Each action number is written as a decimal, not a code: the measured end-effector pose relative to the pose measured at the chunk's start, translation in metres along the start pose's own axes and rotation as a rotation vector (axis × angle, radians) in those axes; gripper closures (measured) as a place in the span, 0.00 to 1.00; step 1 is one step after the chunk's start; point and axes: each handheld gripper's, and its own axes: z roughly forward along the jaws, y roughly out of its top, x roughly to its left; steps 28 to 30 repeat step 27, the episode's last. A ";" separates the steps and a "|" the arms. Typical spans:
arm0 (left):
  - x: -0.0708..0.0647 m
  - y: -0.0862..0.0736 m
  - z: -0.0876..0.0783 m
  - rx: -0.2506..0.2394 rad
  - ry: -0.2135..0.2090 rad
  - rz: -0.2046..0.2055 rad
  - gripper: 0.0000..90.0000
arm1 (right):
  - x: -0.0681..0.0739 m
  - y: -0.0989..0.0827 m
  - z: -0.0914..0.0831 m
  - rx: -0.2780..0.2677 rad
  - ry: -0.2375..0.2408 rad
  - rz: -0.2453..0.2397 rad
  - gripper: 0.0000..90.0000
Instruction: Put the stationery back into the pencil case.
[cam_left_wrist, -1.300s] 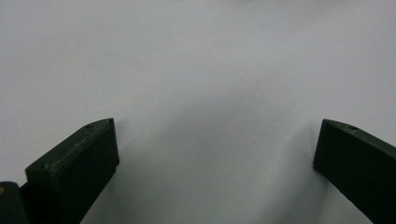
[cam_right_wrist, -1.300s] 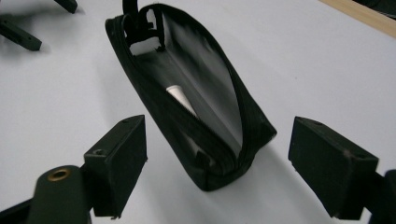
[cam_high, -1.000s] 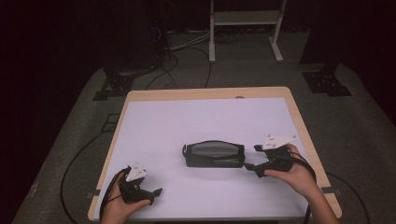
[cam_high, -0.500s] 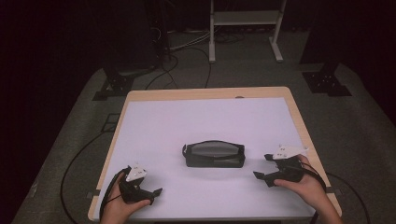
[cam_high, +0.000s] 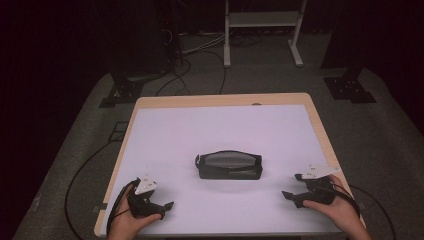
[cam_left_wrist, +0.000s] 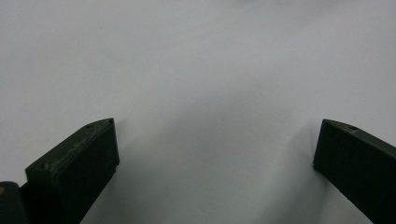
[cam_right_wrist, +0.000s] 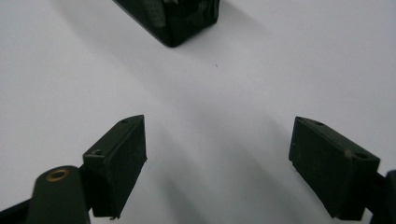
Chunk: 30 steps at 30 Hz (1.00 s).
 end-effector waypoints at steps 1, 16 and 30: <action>0.000 0.000 0.000 0.000 0.000 0.000 0.00 | 0.000 -0.002 -0.001 0.001 -0.004 0.000 0.20; 0.000 0.000 0.000 0.000 0.000 0.001 0.00 | -0.005 -0.024 0.000 0.007 -0.067 0.005 0.17; 0.000 0.000 0.000 -0.001 0.001 0.003 0.00 | -0.005 -0.029 0.000 -0.019 -0.078 0.033 0.14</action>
